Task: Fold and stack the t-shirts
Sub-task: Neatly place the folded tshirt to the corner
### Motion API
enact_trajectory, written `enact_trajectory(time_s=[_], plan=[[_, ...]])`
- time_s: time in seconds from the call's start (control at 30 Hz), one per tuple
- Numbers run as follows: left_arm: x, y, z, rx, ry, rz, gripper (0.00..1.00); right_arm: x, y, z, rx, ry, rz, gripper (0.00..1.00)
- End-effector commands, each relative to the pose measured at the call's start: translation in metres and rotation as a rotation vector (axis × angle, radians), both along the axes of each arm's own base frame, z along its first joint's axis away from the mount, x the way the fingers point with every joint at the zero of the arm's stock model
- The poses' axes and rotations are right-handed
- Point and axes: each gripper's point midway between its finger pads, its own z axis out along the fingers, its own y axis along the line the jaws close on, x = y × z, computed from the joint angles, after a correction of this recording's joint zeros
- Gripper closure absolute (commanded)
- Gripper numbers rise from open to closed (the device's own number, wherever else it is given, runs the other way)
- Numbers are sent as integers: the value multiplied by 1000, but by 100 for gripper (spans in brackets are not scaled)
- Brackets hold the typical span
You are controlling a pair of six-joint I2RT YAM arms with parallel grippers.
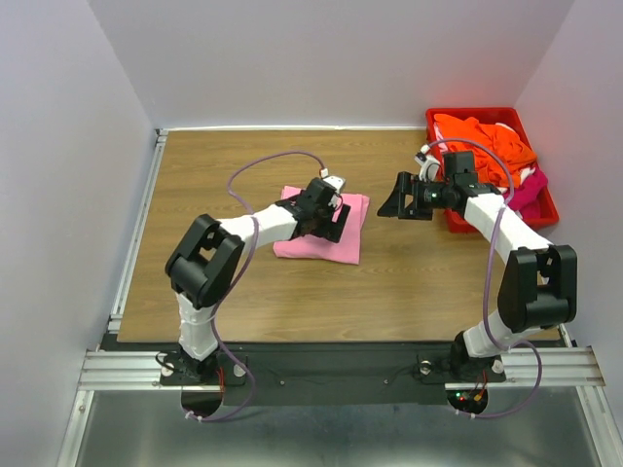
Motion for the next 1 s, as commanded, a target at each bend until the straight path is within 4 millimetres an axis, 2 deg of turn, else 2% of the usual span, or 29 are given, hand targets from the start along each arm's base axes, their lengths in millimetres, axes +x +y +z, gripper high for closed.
enact_trajectory(time_s=[0.0, 0.07, 0.1, 0.17, 0.23, 0.27, 0.3, 0.4, 0.43, 0.47, 0.5, 0.53, 0.6, 0.63, 0.67, 0.7, 0.73, 0.77, 0.8, 0.9, 0.93, 0.97], plan=[[18, 17, -19, 107, -11, 113, 1, 10, -7, 18, -27, -70, -13, 0], [24, 30, -35, 141, 21, 140, 1, 11, -7, 17, -26, -67, -12, 0], [22, 37, -50, 174, 62, 144, 1, 12, -8, 15, -27, -61, -14, 0], [24, 51, -58, 196, 93, 150, 1, 12, -8, 16, -25, -62, -10, 0], [30, 76, -63, 207, 119, 182, 1, 13, -9, 15, -27, -60, -12, 0], [32, 83, -65, 205, 133, 167, 1, 14, -10, 15, -30, -61, -15, 0], [38, 105, -66, 210, 151, 202, 1, 14, -10, 14, -32, -58, -14, 0], [44, 139, -71, 243, 186, 210, 1, 15, -12, 11, -44, -56, -17, 0], [50, 151, -70, 220, 204, 205, 12, 15, -13, 9, -46, -51, -19, 0], [50, 162, -69, 240, 222, 203, 13, 15, -13, 8, -47, -49, -18, 0], [55, 172, -66, 264, 210, 201, 9, 16, -13, 9, -47, -53, -15, 0], [66, 185, -58, 261, 199, 209, 9, 16, -13, 7, -47, -46, -17, 0], [70, 204, -54, 297, 214, 184, 9, 16, -13, 9, -47, -50, -12, 0], [80, 212, -46, 297, 201, 180, 8, 16, -13, 8, -49, -49, -10, 0], [81, 232, -46, 307, 223, 190, 8, 16, -14, 7, -52, -49, -12, 0], [83, 243, -52, 322, 244, 191, 8, 16, -14, 5, -54, -44, -11, 0], [93, 248, -47, 315, 232, 156, 8, 17, -15, 6, -52, -43, -13, 0], [91, 266, -56, 317, 277, 165, 9, 17, -14, 2, -52, -34, -10, 0], [102, 272, -50, 314, 263, 156, 8, 18, -15, 1, -52, -32, -9, 0], [115, 308, -55, 367, 270, 174, 8, 19, -15, 0, -50, -26, -7, 0], [124, 323, -64, 375, 287, 183, 8, 19, -15, -2, -50, -22, -8, 0], [130, 329, -63, 382, 280, 188, 8, 20, -16, -2, -51, -24, -8, 0]])
